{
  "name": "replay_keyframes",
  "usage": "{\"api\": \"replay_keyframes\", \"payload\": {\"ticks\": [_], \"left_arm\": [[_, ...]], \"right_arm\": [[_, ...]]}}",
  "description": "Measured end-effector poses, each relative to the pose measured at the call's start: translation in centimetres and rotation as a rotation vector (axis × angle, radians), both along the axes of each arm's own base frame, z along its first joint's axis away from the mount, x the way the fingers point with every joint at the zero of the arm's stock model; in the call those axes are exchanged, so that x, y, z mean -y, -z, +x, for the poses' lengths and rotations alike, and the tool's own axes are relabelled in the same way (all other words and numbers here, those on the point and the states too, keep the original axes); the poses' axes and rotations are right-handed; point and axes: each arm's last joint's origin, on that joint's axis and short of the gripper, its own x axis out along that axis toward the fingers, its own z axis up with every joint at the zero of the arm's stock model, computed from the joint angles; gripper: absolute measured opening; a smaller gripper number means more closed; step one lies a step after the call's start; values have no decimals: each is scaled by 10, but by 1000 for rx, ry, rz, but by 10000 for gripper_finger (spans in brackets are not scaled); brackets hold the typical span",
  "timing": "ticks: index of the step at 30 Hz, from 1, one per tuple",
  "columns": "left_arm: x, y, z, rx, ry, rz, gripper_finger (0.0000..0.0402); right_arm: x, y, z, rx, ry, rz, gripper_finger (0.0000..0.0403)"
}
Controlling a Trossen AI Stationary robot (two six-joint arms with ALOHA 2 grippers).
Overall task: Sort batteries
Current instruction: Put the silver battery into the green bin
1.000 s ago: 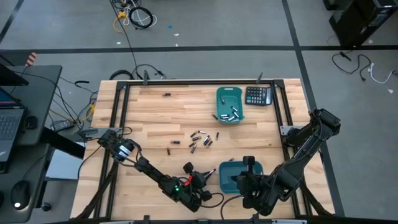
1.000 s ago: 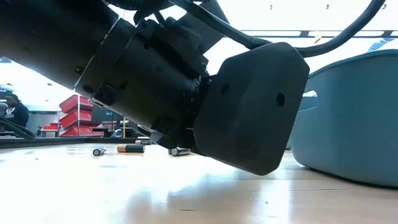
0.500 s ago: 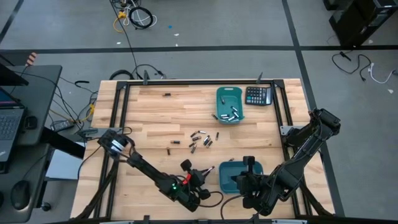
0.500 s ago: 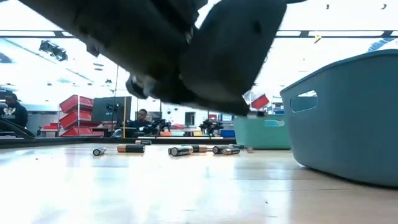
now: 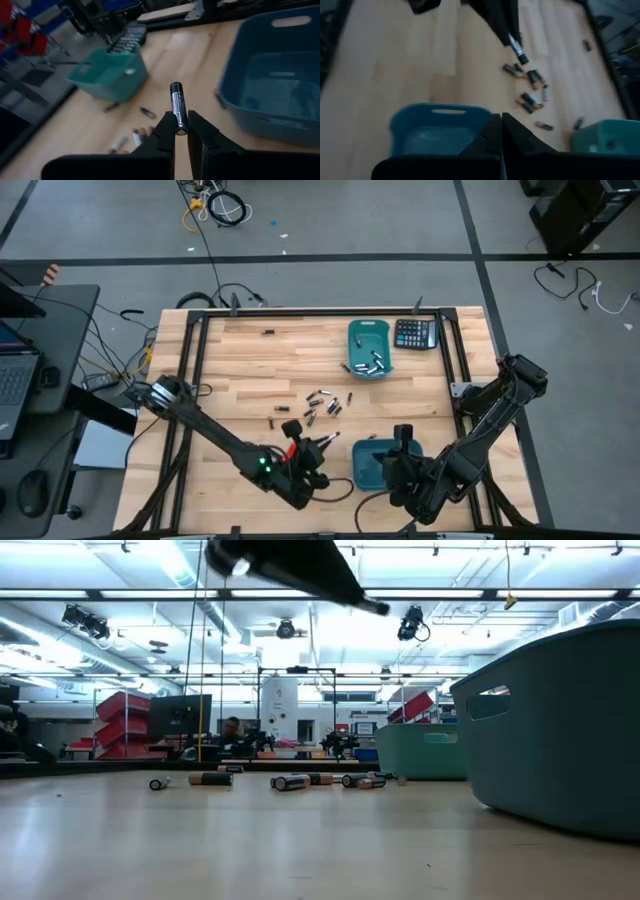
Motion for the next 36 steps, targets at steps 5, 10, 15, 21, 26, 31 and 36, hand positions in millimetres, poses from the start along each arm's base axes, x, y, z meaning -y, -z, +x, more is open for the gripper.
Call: {"api": "replay_keyframes", "payload": {"ticks": [5, 10, 15, 21, 26, 31, 36], "left_arm": [[-20, -32, -2, -54, 44, 94, 18], [-45, -59, -3, -116, 78, 195, 18], [-85, -89, -3, -156, 122, 228, 18], [-127, -105, 2, -199, 196, 253, 18], [-171, -104, 12, -215, 270, 201, 18], [-219, -94, 32, -149, 328, 127, 18], [-264, -69, 45, -150, 312, 54, 18]], "right_arm": [[13, -9, -2, 28, 33, -70, 0], [35, -27, 1, 41, 31, -106, 0], [67, -51, -2, 51, 28, -142, 0], [95, -76, -16, 74, 19, -142, 0], [116, -97, -44, 99, 20, -60, 0], [131, -115, -67, 178, 36, 16, 0], [142, -116, -81, 214, 43, 21, 0]]}}
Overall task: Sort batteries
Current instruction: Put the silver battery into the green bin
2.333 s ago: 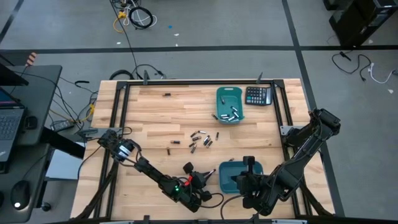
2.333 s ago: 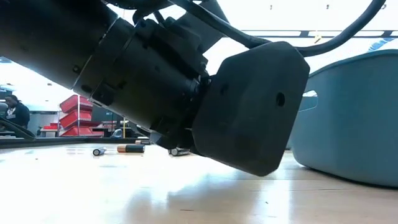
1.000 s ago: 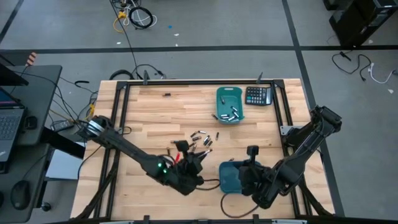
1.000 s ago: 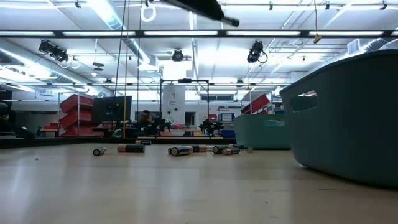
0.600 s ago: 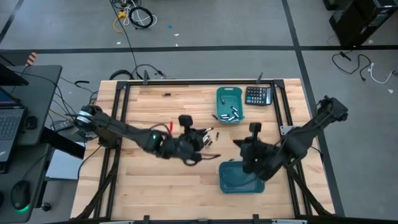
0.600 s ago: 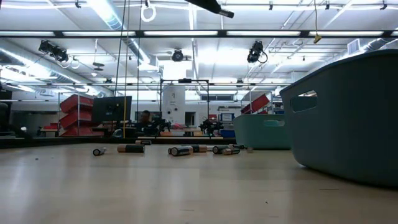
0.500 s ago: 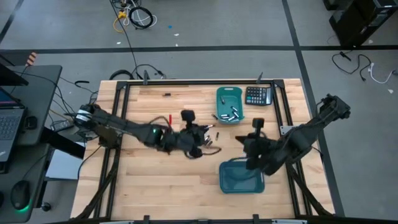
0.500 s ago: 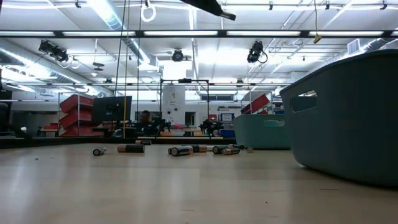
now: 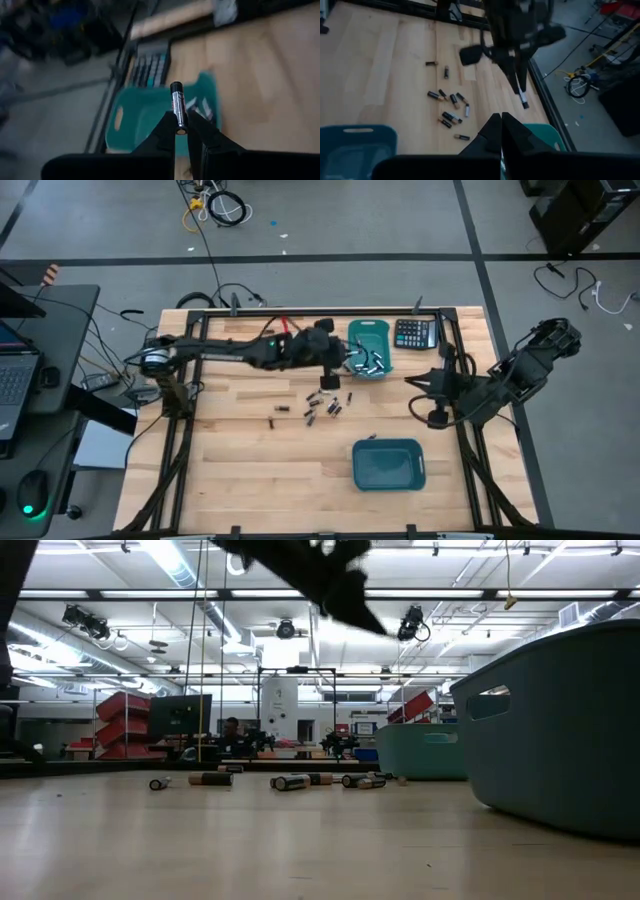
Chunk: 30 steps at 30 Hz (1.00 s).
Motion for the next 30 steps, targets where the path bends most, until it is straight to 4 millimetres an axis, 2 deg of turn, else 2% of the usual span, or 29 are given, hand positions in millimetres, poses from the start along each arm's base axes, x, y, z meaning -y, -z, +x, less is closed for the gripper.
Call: {"api": "replay_keyframes", "payload": {"ticks": [5, 10, 15, 19, 30], "left_arm": [[-33, 35, 10, -43, -102, -78, 18], [-45, 66, 23, -48, -138, -121, 18], [-50, 74, 27, -28, -124, -171, 18], [-49, 76, 26, -34, -110, -199, 18], [-45, 75, 28, 1, -16, -348, 18]], "right_arm": [[9, 16, -7, 19, 49, -9, 0], [15, 43, -1, 28, 95, -25, 0], [25, 65, 3, 18, 161, -35, 0], [35, 76, 5, 25, 218, -31, 0], [53, 78, 16, 45, 297, -39, 0]]}}
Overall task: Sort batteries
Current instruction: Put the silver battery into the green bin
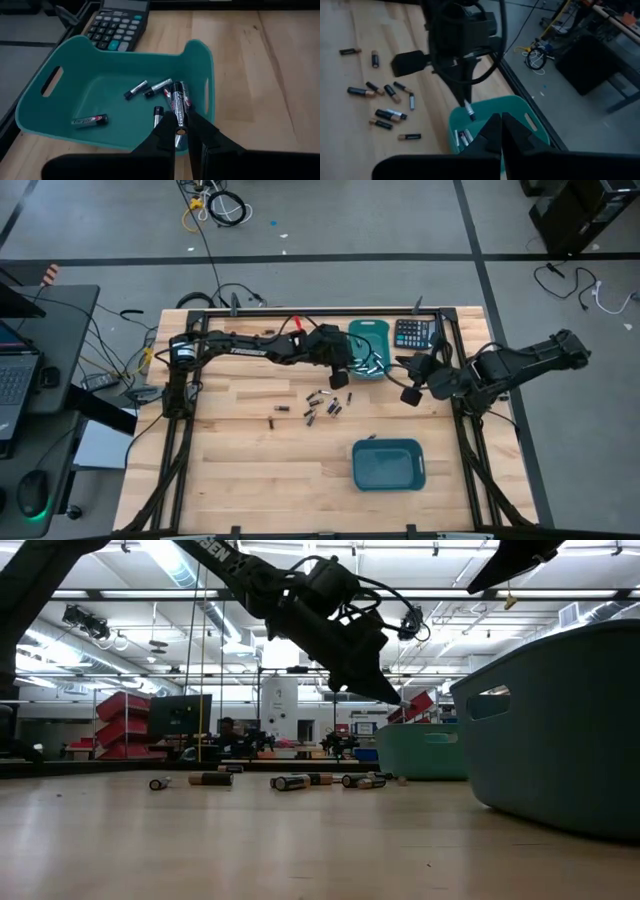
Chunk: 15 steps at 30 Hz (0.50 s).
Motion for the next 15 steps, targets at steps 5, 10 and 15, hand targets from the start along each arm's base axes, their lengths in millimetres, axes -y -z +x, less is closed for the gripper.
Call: {"api": "replay_keyframes", "payload": {"ticks": [5, 10, 15], "left_arm": [[-9, 8, 2, 12, -26, -14, 18], [-7, 19, 11, 54, -20, -30, 18], [-9, 20, 11, 62, -35, -30, 24]], "right_arm": [[5, -1, 3, 11, 9, 3, 0], [8, -2, 4, 14, 22, 11, 0], [8, -2, 4, 14, 23, 12, 0]]}}
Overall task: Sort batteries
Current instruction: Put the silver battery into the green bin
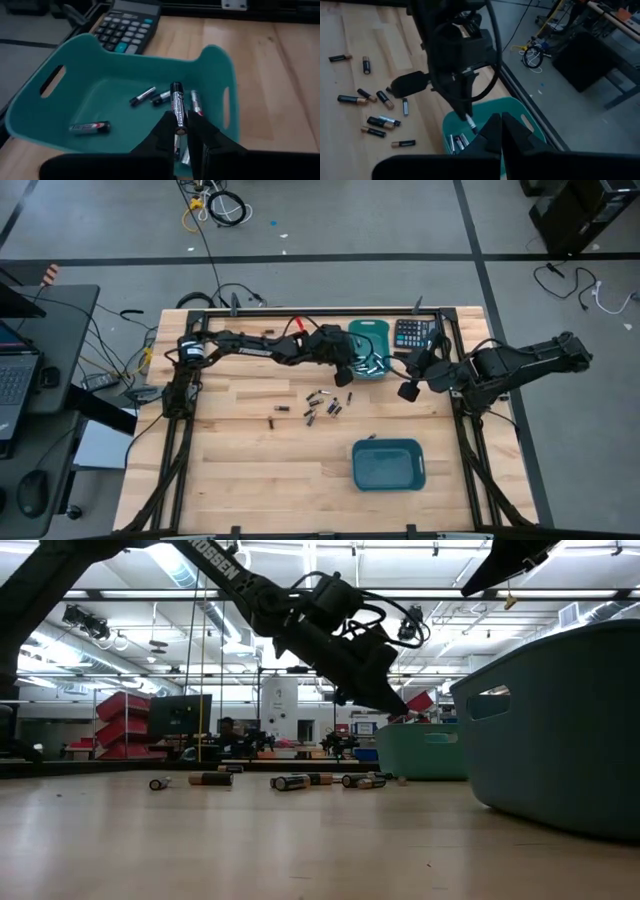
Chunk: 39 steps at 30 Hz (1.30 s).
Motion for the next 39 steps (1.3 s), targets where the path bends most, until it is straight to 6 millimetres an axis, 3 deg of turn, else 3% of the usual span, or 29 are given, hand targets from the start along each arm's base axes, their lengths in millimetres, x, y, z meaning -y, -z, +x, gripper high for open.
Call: {"api": "replay_keyframes", "payload": {"ticks": [10, 17, 20, 24, 32, 39], "left_arm": [[-1, -1, 0, 12, -38, -4, 81], [-1, -2, 1, 22, -39, 0, 91], [3, -14, -1, 46, -11, -1, 91], [17, -49, -12, 82, 52, 24, 92], [58, -132, -71, 39, 116, 189, 92], [74, -156, -148, 104, 17, 233, 92]], "right_arm": [[0, 0, 0, 0, -1, 1, 0], [0, 0, 0, 0, -1, 2, 0], [0, 0, 0, 3, 1, 5, 0], [0, -2, 2, 31, 2, 14, 0], [-2, -9, 12, 143, -21, 55, 0], [-4, -6, 41, 176, -112, 79, 0]]}}
